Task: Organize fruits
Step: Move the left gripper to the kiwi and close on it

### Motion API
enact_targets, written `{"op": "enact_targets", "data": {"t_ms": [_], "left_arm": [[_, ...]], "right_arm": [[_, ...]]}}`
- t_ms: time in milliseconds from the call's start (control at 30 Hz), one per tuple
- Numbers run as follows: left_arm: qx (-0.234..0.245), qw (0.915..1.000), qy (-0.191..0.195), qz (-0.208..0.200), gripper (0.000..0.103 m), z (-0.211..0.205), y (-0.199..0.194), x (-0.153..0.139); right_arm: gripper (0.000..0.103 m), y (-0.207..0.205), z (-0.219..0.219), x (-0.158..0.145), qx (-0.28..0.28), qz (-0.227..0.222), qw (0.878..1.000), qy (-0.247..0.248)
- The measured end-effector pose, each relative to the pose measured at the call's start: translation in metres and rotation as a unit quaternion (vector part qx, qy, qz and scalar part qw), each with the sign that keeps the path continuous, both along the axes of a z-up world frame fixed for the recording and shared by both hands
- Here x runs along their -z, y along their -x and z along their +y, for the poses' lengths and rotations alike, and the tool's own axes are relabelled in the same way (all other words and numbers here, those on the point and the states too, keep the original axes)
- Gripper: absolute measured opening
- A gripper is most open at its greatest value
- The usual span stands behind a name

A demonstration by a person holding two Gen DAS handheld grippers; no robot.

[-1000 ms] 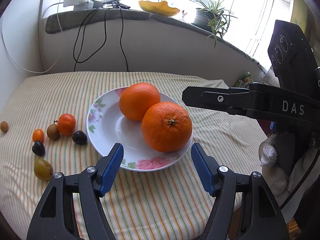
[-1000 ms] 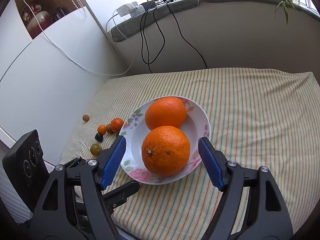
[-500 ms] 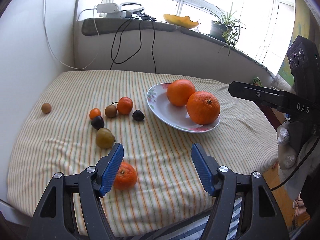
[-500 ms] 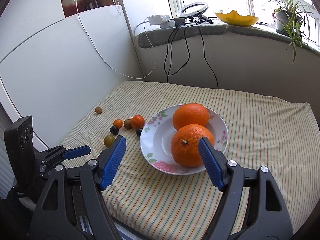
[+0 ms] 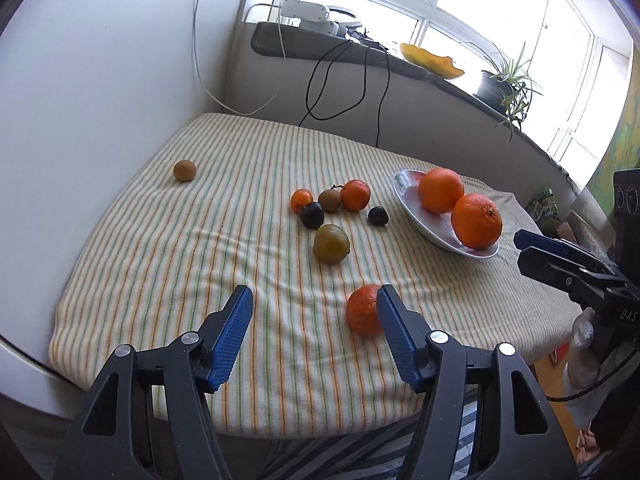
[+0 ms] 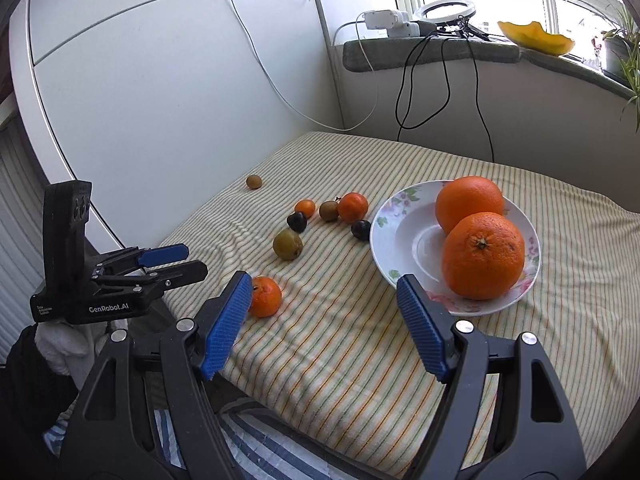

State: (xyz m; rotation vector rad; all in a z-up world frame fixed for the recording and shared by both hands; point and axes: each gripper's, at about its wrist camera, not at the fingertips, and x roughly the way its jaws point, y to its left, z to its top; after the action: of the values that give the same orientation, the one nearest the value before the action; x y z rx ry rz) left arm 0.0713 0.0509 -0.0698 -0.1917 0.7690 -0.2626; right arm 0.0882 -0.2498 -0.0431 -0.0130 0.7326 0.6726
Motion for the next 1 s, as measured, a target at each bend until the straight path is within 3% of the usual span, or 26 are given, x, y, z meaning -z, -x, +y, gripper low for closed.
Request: {"op": "enact_targets", "data": {"t_ms": [167,467,1000], "left_arm": [[0.007,0.9997,0.020,0.007,0.049,0.004,-0.018,0.006],[0.030,0.9982,0.043,0.031,0.044,-0.004,-0.050,0.020],[0.052,0.9945,0.056,0.072,0.040,-0.014,-0.088,0.043]], "right_arm": [[0.069,0.003,0.023,0.015,-0.032,0.009,0.999,0.011],[0.055,0.003,0.062,0.041,-0.076,0.027,0.996,0.039],[0.054,-0.008,0.091,0.071,-0.082,0.049,0.994,0.060]]}}
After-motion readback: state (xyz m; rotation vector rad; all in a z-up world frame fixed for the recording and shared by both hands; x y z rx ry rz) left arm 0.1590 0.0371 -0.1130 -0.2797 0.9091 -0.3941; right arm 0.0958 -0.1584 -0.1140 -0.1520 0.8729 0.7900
